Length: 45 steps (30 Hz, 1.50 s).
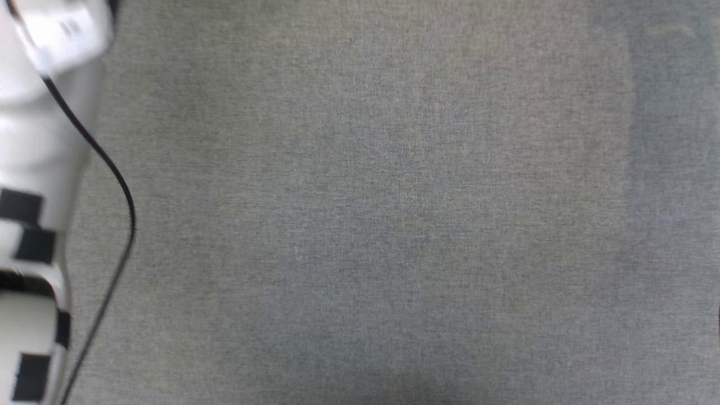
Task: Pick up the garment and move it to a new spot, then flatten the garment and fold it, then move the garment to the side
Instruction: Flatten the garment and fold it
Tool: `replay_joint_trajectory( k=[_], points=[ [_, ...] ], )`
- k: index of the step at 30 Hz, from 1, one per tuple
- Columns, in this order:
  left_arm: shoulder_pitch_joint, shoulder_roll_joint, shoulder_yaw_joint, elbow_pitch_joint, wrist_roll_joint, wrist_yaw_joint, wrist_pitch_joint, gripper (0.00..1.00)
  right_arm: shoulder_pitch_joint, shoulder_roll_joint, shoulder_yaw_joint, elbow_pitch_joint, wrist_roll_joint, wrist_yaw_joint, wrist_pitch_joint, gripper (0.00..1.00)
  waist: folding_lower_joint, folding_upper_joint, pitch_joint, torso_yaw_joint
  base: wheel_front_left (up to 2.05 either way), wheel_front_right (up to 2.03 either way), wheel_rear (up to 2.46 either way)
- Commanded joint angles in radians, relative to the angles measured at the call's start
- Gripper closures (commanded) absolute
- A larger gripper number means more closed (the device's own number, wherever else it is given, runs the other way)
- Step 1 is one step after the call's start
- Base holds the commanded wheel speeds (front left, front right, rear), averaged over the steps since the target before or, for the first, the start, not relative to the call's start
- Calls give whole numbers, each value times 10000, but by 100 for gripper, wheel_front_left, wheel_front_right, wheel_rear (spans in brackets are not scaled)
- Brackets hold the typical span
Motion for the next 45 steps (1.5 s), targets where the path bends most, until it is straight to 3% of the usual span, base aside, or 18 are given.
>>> replay_joint_trajectory(
  k=[1,9,18,34,45],
  points=[
    [748,-40,8,-205,-103,89,-55,100,570,-31,118,39,198,-19,-64,100,0,0,-890,280,0,0,0],
    [4782,6,-41,-1402,-832,380,8,100,3440,-319,898,-170,1657,-19,240,100,0,0,-2628,530,0,0,0],
    [8572,669,-127,-3349,-1653,931,897,100,6084,-938,1598,-1197,3570,-19,1174,100,0,0,-4047,722,0,0,0],
    [12194,1826,-648,-6811,-2708,1477,3109,100,9480,-1656,1466,-2915,5841,-19,2253,100,0,0,-5660,890,0,0,0],
    [14021,2509,-823,-8212,-3406,1751,3808,100,12070,-2346,1121,-4754,6906,-19,3292,100,0,0,-6516,966,0,0,0]
  ],
)
